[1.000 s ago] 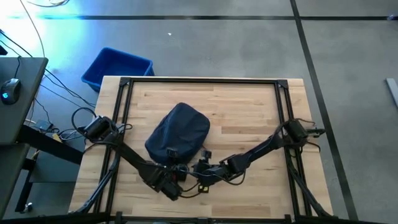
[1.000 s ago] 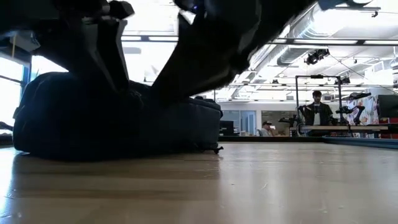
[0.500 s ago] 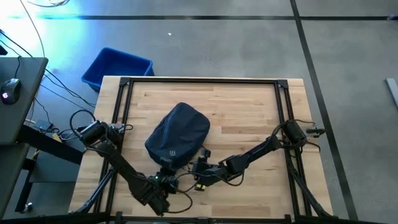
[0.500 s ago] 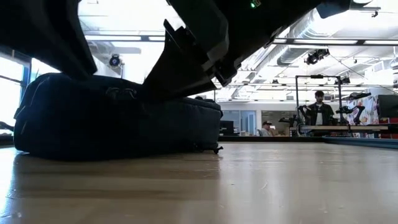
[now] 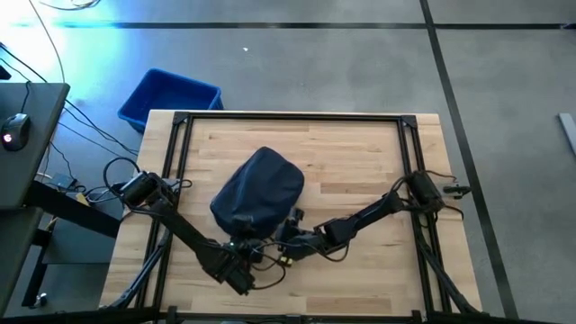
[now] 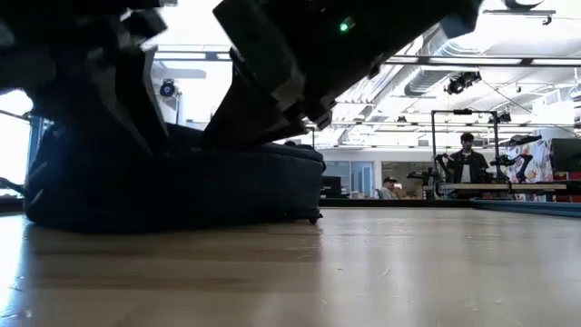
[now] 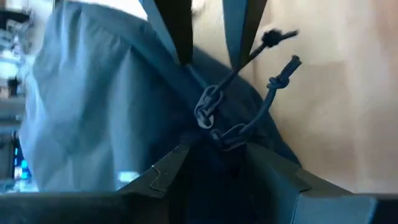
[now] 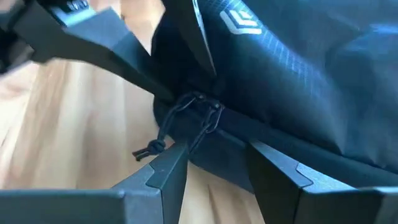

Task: Unpack backpack
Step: Open the black backpack

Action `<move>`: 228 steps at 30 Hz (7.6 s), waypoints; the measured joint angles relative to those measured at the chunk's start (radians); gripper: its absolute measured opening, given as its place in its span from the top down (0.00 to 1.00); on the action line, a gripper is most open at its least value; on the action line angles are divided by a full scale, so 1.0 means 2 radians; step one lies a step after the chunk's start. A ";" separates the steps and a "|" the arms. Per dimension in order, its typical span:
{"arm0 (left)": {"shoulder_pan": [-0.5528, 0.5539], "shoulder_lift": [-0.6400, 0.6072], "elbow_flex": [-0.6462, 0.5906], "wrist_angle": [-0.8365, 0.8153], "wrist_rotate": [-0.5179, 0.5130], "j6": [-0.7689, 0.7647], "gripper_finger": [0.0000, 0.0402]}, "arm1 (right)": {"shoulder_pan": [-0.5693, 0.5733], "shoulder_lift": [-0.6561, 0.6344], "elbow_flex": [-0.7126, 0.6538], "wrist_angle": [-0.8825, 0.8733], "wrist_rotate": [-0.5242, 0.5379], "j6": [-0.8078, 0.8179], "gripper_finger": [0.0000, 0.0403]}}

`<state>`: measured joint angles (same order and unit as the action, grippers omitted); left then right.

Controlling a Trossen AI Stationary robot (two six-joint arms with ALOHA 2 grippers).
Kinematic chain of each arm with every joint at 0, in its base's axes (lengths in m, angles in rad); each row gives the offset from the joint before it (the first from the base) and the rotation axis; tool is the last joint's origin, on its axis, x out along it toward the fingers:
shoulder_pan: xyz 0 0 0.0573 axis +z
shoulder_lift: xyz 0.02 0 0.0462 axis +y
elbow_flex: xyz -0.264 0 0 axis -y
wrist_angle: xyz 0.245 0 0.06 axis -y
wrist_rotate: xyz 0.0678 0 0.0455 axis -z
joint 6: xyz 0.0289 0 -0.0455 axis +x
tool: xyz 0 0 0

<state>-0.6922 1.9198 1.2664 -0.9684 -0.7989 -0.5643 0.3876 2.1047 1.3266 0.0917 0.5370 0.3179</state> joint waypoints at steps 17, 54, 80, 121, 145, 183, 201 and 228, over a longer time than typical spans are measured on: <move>-0.021 0.001 -0.011 0.023 -0.031 -0.010 1.00 | -0.017 0.013 0.000 0.025 -0.061 0.020 0.64; -0.054 0.001 0.007 0.024 -0.056 0.009 1.00 | -0.022 0.005 0.001 0.025 -0.085 0.018 1.00; -0.030 0.001 0.007 0.168 -0.061 0.121 0.68 | 0.041 -0.025 0.001 0.001 -0.018 -0.113 1.00; -0.012 0.020 -0.009 0.112 -0.025 0.048 0.98 | 0.014 -0.024 0.001 -0.041 -0.055 -0.029 0.64; -0.018 0.015 0.001 0.087 -0.084 -0.056 0.98 | 0.004 -0.021 0.001 -0.012 -0.164 0.058 0.60; -0.022 0.008 0.000 0.112 -0.077 -0.021 0.98 | 0.021 0.005 0.001 0.002 -0.063 0.032 0.60; -0.026 0.008 0.000 0.118 -0.064 0.020 0.98 | 0.024 0.005 0.000 0.032 -0.057 -0.002 0.60; -0.043 0.008 0.001 0.121 -0.050 0.088 0.98 | 0.017 -0.030 0.002 -0.103 -0.010 0.068 1.00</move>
<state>-0.7777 1.9362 1.2683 -0.7261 -0.8986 -0.3885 0.4206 2.0446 1.3303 -0.1140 0.5175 0.4548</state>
